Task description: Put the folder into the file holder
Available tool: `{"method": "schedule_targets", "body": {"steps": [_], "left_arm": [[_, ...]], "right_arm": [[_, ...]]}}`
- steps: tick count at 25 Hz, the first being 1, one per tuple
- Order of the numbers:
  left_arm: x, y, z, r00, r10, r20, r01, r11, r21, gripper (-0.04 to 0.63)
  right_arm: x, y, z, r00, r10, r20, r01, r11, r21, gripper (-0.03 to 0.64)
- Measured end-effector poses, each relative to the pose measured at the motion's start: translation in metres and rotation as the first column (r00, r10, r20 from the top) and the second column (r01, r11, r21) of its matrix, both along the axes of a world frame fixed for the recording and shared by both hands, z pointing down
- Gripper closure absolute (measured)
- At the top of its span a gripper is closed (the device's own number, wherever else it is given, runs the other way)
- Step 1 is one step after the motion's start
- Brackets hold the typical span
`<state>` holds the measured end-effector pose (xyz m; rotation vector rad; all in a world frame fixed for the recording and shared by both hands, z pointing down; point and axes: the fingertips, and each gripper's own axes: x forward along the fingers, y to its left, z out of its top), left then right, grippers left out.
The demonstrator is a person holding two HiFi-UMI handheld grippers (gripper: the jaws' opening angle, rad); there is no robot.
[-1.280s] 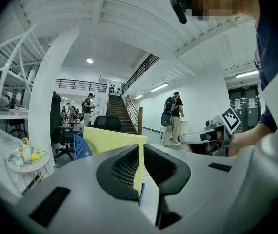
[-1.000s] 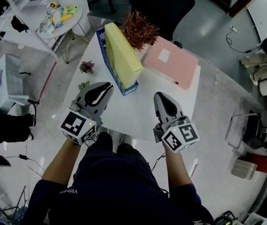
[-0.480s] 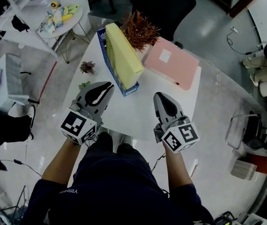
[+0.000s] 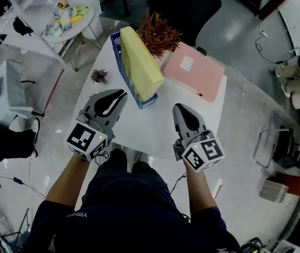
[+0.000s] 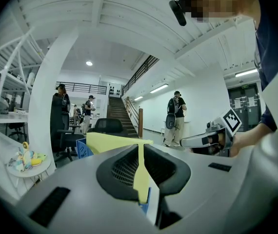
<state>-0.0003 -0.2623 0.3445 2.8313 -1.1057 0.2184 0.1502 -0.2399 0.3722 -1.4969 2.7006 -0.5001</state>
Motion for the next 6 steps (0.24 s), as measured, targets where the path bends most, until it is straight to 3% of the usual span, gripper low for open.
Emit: {"method": "schedule_targets", "body": {"steps": [6], "left_arm": [[-0.0051, -0.0077, 0.0007, 1.0, 0.008, -0.001, -0.008, 1.0, 0.003, 0.538]], "right_arm": [[-0.0065, -0.0059, 0.0038, 1.0, 0.004, -0.007, -0.004, 1.0, -0.008, 0.612]]}}
